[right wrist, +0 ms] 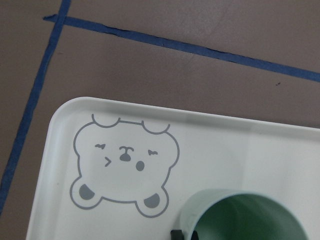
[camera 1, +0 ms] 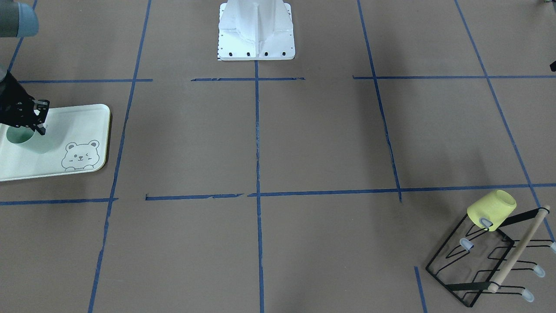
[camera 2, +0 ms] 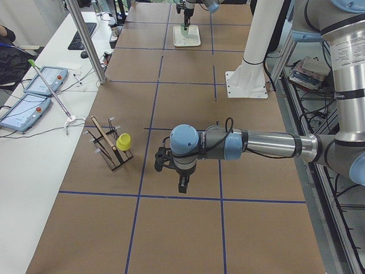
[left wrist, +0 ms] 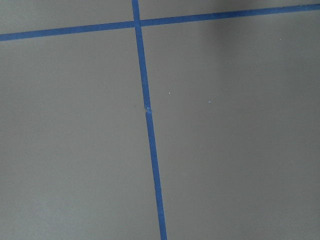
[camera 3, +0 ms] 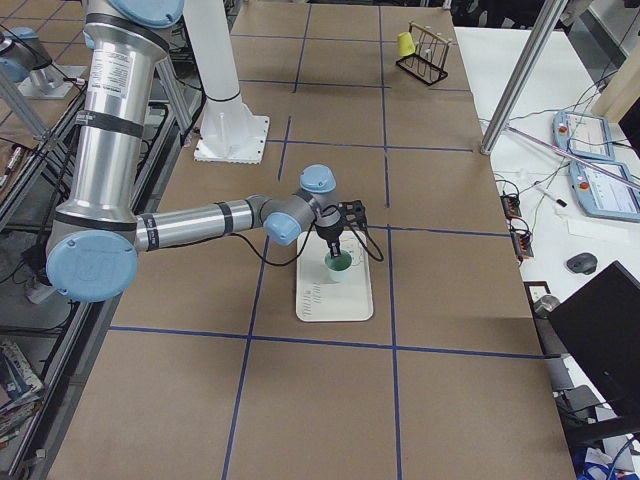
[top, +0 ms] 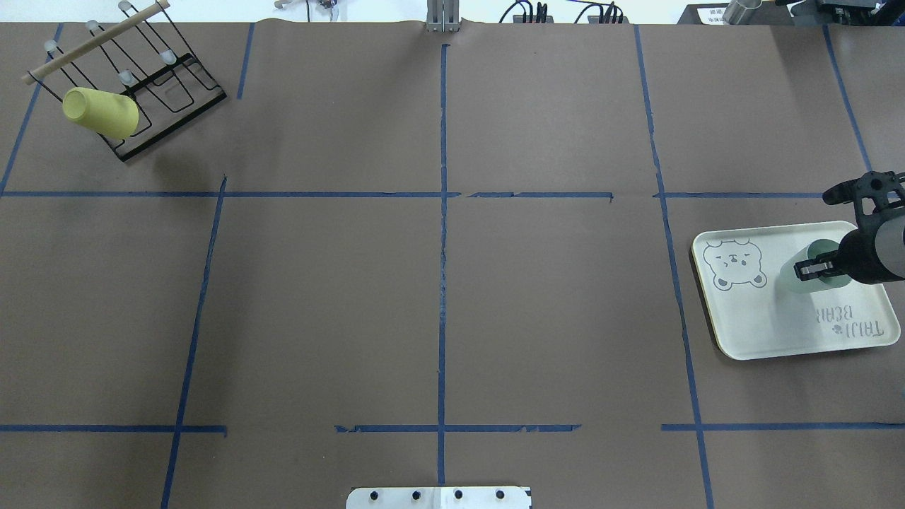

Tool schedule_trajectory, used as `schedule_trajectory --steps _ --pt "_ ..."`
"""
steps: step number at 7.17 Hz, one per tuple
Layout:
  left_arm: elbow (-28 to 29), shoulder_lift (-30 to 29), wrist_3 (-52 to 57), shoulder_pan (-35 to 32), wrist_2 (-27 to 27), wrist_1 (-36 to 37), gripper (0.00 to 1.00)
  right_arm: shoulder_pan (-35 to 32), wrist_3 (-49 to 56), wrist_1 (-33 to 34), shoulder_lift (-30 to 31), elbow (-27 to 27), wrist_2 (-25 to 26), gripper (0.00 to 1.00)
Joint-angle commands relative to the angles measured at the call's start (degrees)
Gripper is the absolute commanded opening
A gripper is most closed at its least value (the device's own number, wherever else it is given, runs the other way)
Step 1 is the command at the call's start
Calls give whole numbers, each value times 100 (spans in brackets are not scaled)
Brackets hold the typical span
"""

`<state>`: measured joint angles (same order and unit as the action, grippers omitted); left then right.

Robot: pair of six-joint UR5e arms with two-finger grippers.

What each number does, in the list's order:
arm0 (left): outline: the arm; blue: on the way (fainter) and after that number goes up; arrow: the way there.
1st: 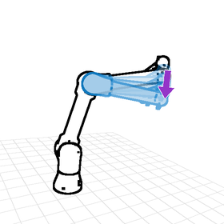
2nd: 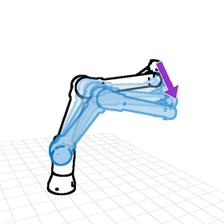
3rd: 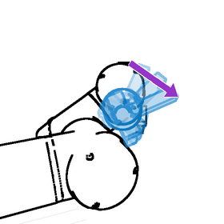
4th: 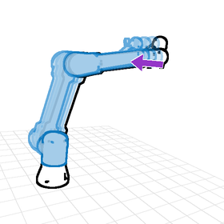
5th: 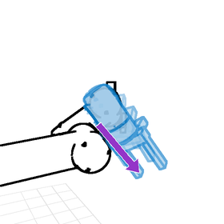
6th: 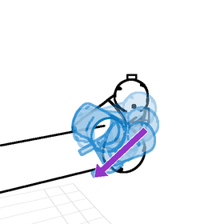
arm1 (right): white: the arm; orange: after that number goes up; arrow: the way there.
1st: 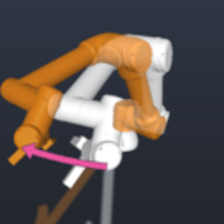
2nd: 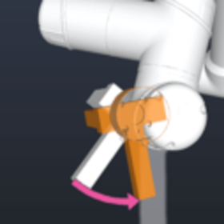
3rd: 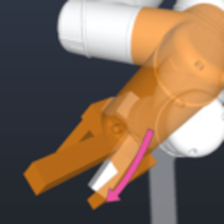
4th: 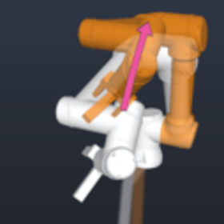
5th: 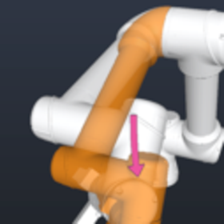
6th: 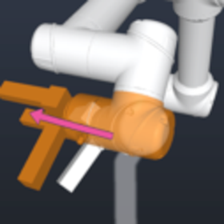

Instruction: Left arm grabs green cup and hands to right arm on tray

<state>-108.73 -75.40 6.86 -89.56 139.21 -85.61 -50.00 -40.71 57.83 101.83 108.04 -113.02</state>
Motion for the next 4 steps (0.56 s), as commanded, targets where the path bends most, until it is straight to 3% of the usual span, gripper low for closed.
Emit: schedule_trajectory --steps 1,2,3,4 --pt "9 -1 0 0 -8 0 100 86 -104 0 4 -2 61 33" --pt "18 -10 0 9 -8 0 100 86 -104 9 -5 -3 43 72" --pt "18 -10 0 9 -8 0 100 69 -95 0 -5 67 17 100" --pt "10 -10 0 9 -8 -9 100 60 -86 96 -5 207 -10 100"
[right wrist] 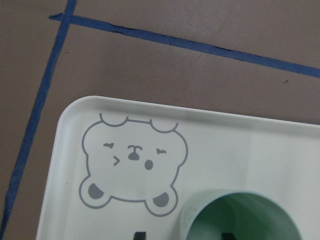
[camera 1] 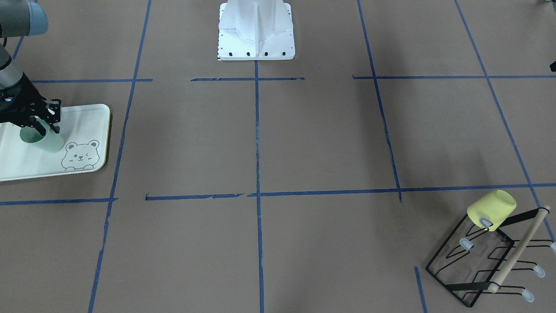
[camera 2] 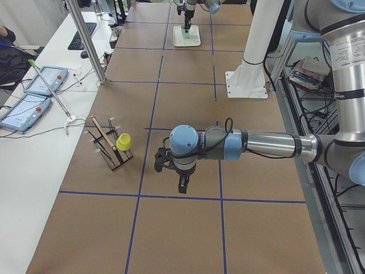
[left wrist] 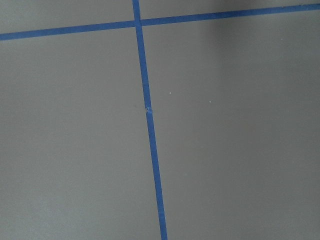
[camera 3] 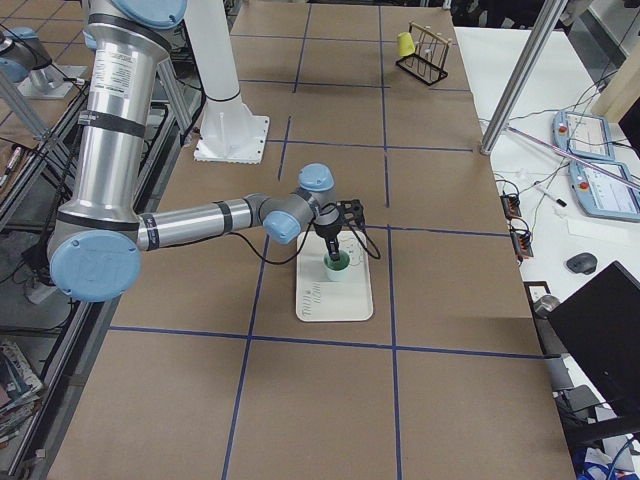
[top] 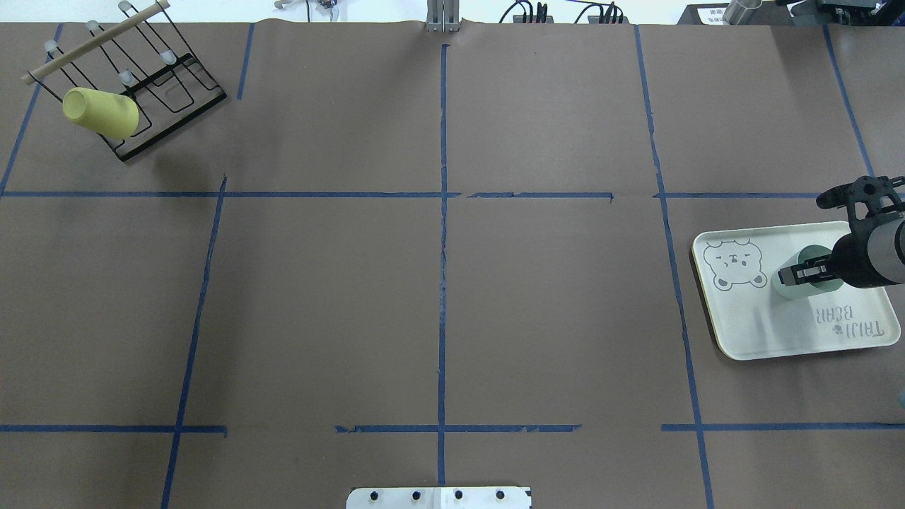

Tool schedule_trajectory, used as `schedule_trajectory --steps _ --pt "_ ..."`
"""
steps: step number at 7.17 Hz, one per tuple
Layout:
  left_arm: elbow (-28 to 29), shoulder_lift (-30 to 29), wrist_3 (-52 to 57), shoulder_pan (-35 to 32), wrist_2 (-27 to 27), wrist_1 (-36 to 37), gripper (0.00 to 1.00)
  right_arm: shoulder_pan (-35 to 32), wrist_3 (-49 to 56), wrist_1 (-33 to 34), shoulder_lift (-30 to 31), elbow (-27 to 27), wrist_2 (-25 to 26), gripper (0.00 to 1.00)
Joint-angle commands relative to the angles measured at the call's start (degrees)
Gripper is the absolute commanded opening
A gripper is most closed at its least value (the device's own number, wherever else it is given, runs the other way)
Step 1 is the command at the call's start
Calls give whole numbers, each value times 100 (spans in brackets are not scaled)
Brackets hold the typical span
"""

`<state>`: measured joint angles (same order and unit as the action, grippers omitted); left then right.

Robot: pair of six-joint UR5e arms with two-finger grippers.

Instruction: Left arm grabs green cup and hands to right arm on tray

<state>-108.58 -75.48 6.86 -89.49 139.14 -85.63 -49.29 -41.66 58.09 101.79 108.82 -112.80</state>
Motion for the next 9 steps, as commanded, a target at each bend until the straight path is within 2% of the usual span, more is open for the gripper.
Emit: schedule_trajectory --steps 1,2,3,4,5,6,7,9 --pt "-22 -19 0 1 -44 -7 100 -185 96 472 -1 375 -406 100" --pt "-31 -28 0 1 -53 -7 100 -639 619 1154 -10 716 -975 100" --pt "-66 -19 0 -7 -62 -7 100 -1253 1720 1779 34 955 -1172 100" --pt "-67 -19 9 1 -71 2 100 -1964 2880 2603 51 1053 -1427 100" --pt "-75 -19 9 1 -71 2 100 -2658 4101 3107 234 1010 -1821 100" --pt "-41 -19 17 1 -62 -7 100 -3178 4818 3234 532 888 -1955 100" --pt "-31 -28 35 1 -62 -15 100 -3575 4947 3244 787 835 -2078 100" --pt "12 33 18 1 -45 -15 100 -3676 4844 3253 992 799 -2167 100"
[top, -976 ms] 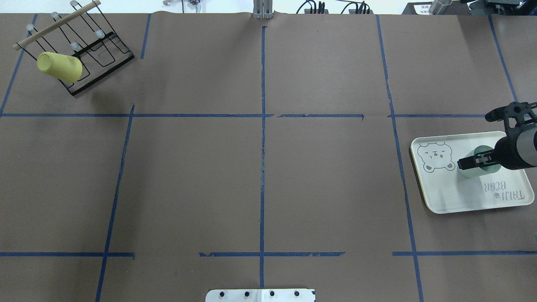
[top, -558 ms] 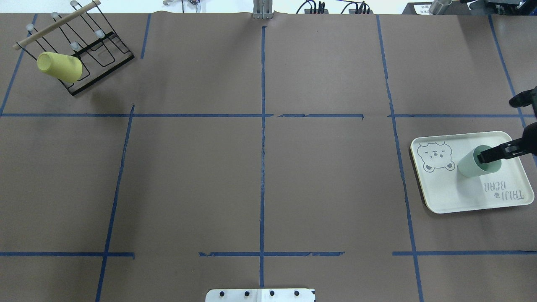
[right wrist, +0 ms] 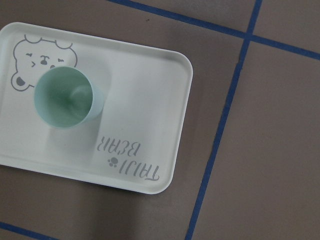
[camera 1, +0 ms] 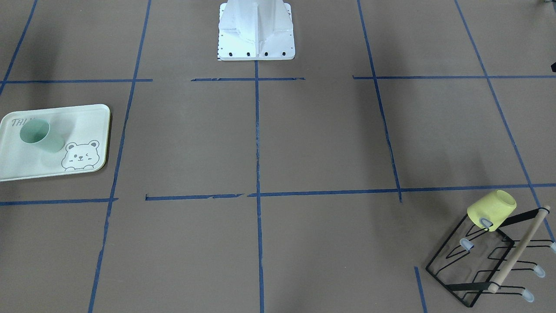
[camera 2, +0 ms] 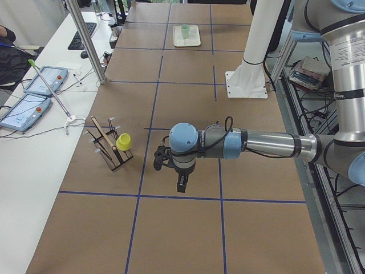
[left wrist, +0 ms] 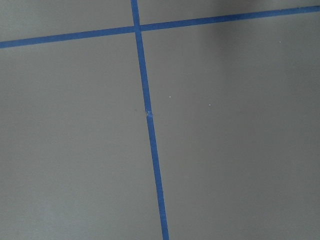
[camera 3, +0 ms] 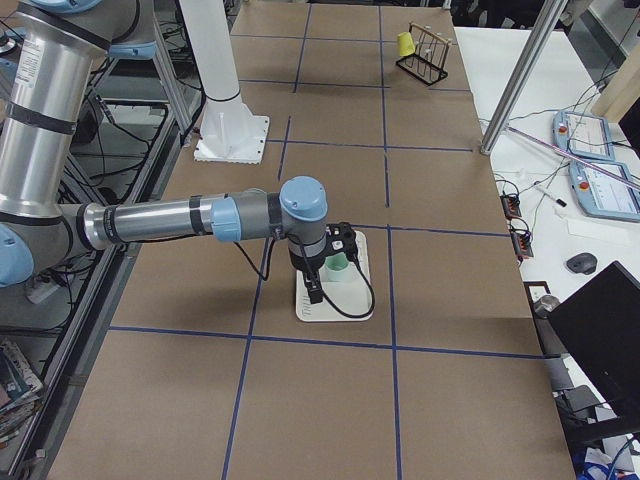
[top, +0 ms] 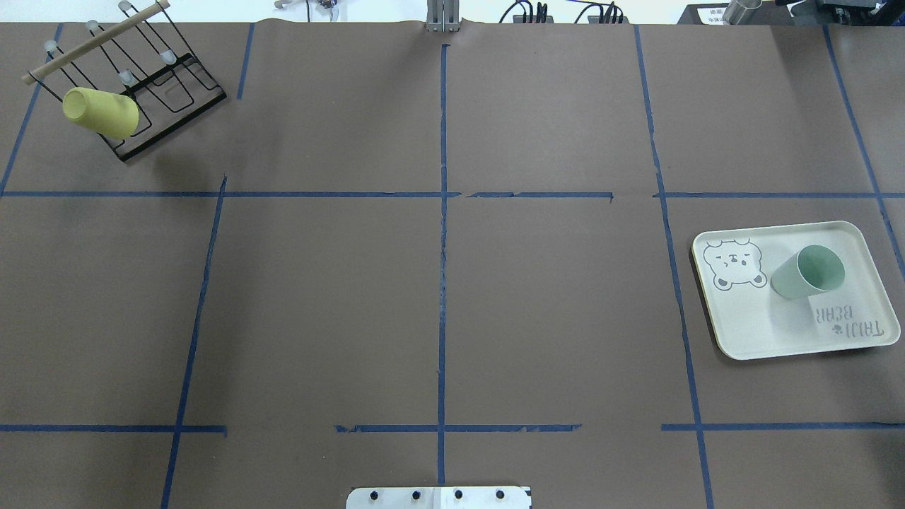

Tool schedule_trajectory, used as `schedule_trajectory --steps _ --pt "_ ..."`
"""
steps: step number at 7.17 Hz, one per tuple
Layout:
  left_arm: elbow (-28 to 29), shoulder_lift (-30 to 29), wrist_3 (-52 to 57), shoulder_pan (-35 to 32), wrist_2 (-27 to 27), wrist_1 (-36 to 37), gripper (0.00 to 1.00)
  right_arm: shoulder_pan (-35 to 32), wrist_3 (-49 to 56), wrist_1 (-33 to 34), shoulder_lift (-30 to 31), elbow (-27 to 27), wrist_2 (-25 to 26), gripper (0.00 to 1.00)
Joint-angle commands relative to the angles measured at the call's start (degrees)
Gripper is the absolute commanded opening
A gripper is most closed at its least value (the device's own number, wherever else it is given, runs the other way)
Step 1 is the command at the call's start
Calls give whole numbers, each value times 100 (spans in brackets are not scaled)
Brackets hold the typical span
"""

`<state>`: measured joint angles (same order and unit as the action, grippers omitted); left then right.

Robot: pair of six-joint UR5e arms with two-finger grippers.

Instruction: Left arm grabs green cup and hands to right arm on tray

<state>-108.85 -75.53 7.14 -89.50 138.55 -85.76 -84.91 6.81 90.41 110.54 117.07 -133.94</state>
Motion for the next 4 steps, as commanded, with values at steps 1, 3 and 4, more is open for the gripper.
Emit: schedule_trajectory --steps 1,3,4 --pt "13 21 -11 3 31 -2 100 -114 -83 11 100 -53 -44 100" --pt "65 38 24 -6 -100 -37 100 -105 -268 -32 73 -79 -44 100" --pt "40 56 15 -15 -126 -11 100 -105 -277 -41 73 -79 -53 100"
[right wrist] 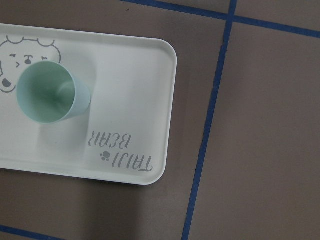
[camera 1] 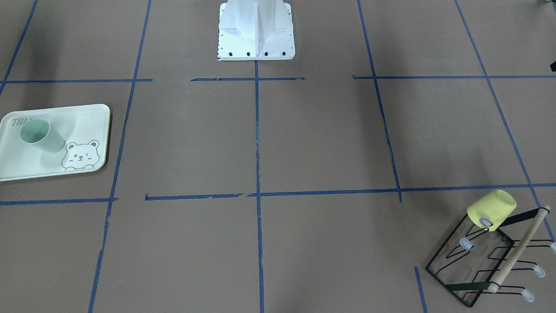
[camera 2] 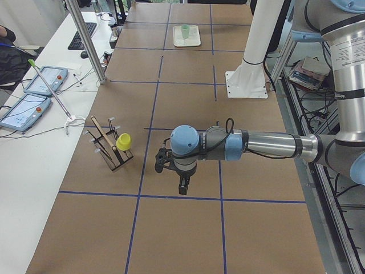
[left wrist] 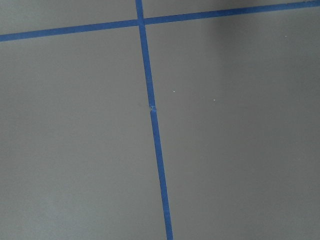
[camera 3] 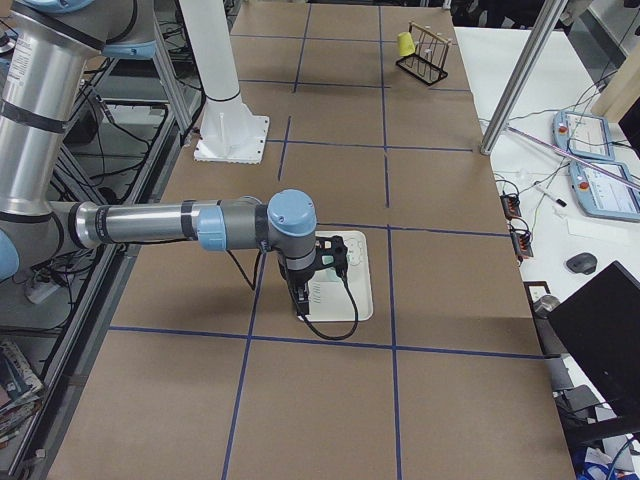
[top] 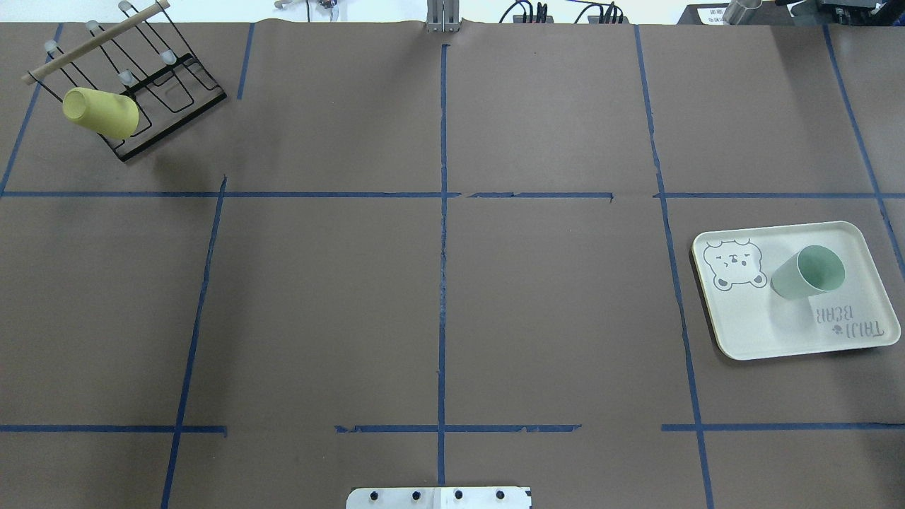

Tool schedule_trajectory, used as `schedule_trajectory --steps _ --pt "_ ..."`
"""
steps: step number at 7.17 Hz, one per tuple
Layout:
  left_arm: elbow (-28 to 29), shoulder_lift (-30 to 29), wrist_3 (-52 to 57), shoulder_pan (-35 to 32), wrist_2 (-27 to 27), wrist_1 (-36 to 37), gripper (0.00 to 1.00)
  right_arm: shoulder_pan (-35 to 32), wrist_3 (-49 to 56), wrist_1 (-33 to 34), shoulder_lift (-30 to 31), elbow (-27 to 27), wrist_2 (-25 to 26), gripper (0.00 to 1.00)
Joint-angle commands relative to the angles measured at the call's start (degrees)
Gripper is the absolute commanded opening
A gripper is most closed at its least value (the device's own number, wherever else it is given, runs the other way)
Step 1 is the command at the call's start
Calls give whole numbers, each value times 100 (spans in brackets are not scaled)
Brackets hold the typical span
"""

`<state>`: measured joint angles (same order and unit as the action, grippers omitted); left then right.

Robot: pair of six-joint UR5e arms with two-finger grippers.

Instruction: Left arm grabs green cup and hands to right arm on tray

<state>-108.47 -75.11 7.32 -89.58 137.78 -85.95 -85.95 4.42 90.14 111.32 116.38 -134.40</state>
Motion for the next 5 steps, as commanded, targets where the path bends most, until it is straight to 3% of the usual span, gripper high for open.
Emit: schedule_trajectory --steps 1,5 --pt "-7 14 7 -7 -50 8 100 -1 -29 -32 -5 -19 -7 100" --pt "19 14 7 2 -173 8 100 -1 -21 -32 -5 -28 -16 100"
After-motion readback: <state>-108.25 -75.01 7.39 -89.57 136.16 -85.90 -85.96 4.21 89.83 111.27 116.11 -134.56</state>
